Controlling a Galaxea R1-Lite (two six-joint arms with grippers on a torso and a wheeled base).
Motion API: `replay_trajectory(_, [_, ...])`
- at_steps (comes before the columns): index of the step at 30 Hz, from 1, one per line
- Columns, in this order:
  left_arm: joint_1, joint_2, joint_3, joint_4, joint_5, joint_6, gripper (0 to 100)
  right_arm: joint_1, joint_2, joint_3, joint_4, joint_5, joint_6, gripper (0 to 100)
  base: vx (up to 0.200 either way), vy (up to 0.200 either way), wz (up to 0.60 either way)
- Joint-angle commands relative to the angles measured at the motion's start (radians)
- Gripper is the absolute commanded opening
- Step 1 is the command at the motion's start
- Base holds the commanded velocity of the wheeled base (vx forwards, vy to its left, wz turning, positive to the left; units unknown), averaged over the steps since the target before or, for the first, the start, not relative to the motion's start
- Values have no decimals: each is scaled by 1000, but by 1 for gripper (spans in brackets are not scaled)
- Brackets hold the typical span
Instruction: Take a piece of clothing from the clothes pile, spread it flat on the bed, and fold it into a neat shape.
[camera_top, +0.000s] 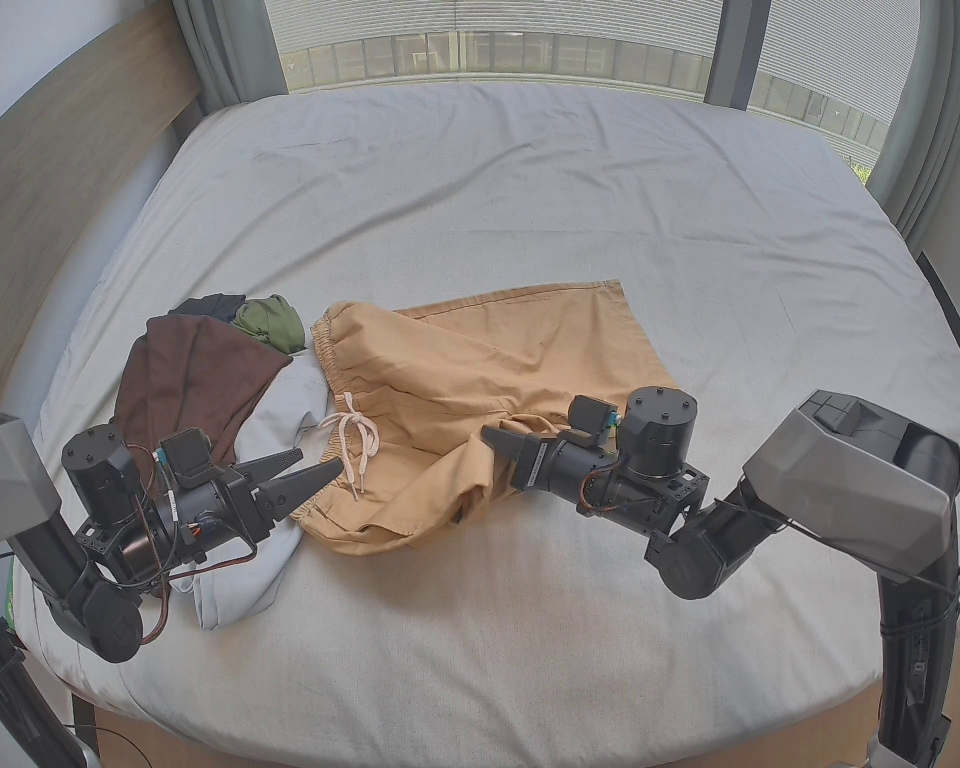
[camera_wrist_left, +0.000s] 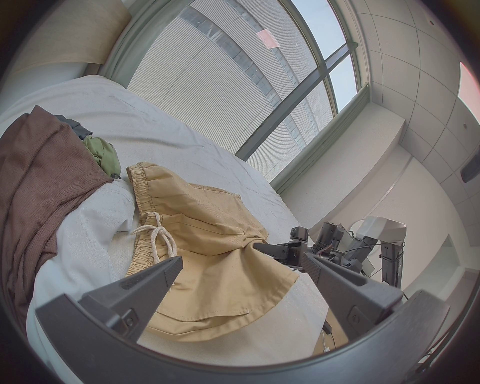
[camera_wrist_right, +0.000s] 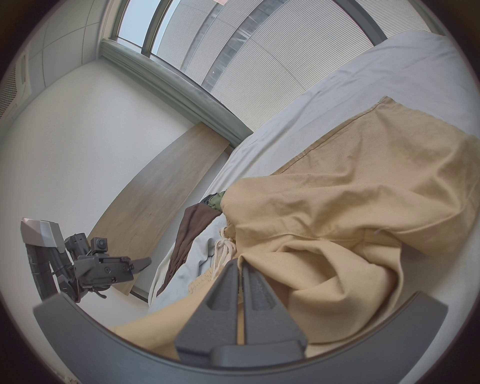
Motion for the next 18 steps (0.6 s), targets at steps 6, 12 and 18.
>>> replay_trajectory(6, [0, 4, -6, -1, 0, -2, 100, 1, 91, -207, 94, -5, 9, 0, 0, 0, 0])
replay_trajectory(12, [0, 4, -8, -1, 2, -2, 100, 10, 137, -310, 140, -39, 9, 0, 0, 0, 0])
replay_trajectory(18, [0, 2, -6, -1, 0, 1, 100, 17, 173, -357, 149, -48, 9, 0, 0, 0, 0])
